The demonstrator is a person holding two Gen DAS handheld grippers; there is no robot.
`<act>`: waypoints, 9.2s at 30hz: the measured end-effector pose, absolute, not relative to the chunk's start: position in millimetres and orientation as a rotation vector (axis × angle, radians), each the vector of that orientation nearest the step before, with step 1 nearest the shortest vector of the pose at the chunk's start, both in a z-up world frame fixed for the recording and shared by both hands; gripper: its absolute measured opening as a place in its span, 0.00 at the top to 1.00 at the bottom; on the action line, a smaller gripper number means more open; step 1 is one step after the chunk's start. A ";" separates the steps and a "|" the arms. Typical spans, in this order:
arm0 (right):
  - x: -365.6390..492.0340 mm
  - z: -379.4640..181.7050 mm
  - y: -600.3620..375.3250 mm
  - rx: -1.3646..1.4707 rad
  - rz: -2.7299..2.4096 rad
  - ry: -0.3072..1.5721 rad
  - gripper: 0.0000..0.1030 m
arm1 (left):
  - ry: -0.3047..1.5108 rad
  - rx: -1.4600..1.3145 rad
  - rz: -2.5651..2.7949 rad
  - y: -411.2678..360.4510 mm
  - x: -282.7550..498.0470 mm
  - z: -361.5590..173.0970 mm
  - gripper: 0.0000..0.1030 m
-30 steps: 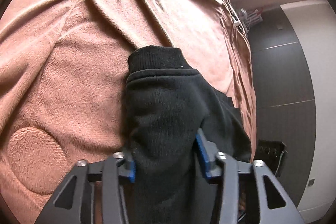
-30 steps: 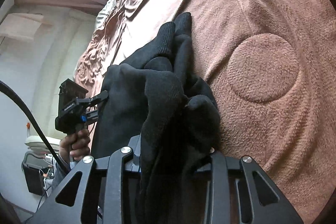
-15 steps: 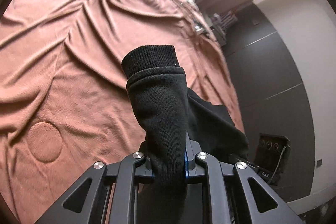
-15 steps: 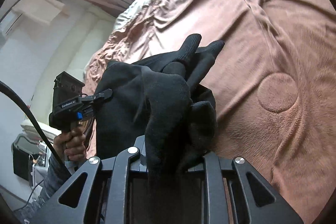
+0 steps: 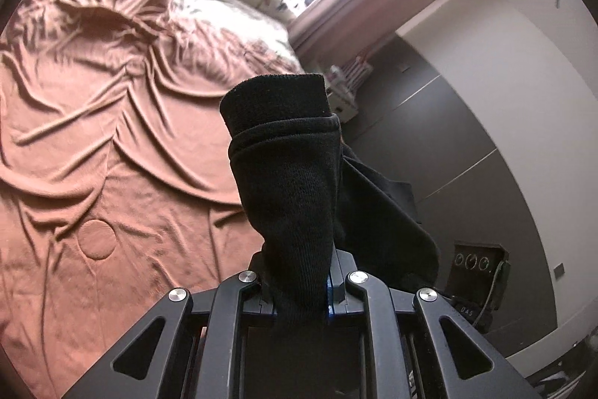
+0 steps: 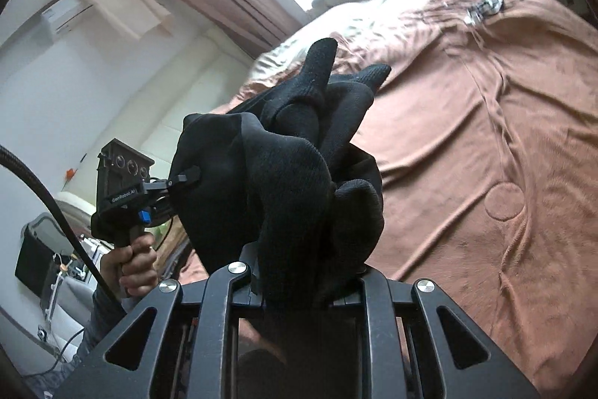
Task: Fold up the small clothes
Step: 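Lift the folded sweatshirt off the bed with both tools, then carry the held sweatshirt with both tools toward the clothes stack, then open the left tool while the right tool keeps holding the sweatshirt, then lower the sweatshirt onto the folded clothes stack and open the right tool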
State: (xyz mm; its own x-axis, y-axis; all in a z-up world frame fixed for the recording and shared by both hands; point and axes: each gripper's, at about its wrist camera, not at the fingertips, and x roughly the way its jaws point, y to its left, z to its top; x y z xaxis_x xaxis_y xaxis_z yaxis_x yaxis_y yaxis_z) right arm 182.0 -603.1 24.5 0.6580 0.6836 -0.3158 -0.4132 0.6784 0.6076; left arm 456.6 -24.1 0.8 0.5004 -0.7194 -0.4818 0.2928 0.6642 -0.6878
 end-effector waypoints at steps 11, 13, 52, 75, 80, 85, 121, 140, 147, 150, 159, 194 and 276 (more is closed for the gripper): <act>83.0 87.9 -601.3 0.423 0.675 0.447 0.84 | 0.702 -0.546 -0.658 -9.5 371.7 78.3 0.84; 70.2 94.0 -598.3 0.408 0.685 0.430 0.84 | 0.679 -0.530 -0.654 -5.6 356.1 93.0 0.84; 153.2 154.8 -390.6 0.115 1.049 0.385 0.84 | 0.399 -0.602 -0.328 278.5 235.7 137.5 0.85; 233.1 141.1 -225.1 0.020 1.219 0.385 0.84 | 0.329 -0.489 -0.113 472.3 248.1 133.6 0.85; 243.6 133.0 -183.5 0.002 1.268 0.402 0.84 | 0.328 -0.485 -0.039 512.9 238.7 132.4 0.85; 248.9 121.8 -149.5 -0.004 1.307 0.426 0.84 | 0.351 -0.461 0.024 541.1 236.3 134.2 0.85; 417.6 -11.0 -93.6 0.091 1.197 0.718 0.81 | 0.696 -0.531 0.186 621.4 435.8 -52.6 0.78; 525.6 -63.4 -72.0 0.480 1.231 1.055 0.61 | 0.847 -0.508 0.379 641.8 484.9 -95.8 0.47; 524.2 -52.7 -77.2 0.478 1.231 1.029 0.79 | 0.776 -0.546 0.472 657.0 469.0 -78.6 0.34; 507.3 -35.8 -87.5 0.368 1.222 0.913 0.82 | 0.766 -0.536 0.464 656.3 460.9 -69.3 0.34; 498.4 -43.0 -99.8 0.322 1.147 0.964 0.78 | 0.812 -0.454 0.385 633.0 437.7 -56.0 0.34; 478.8 -35.2 -104.9 0.173 1.183 0.812 0.81 | 0.740 -0.385 0.373 637.7 526.5 -63.8 0.75; 319.9 -36.0 -80.7 -0.329 1.183 0.727 0.65 | 0.898 -0.289 0.348 540.6 313.2 -107.1 0.68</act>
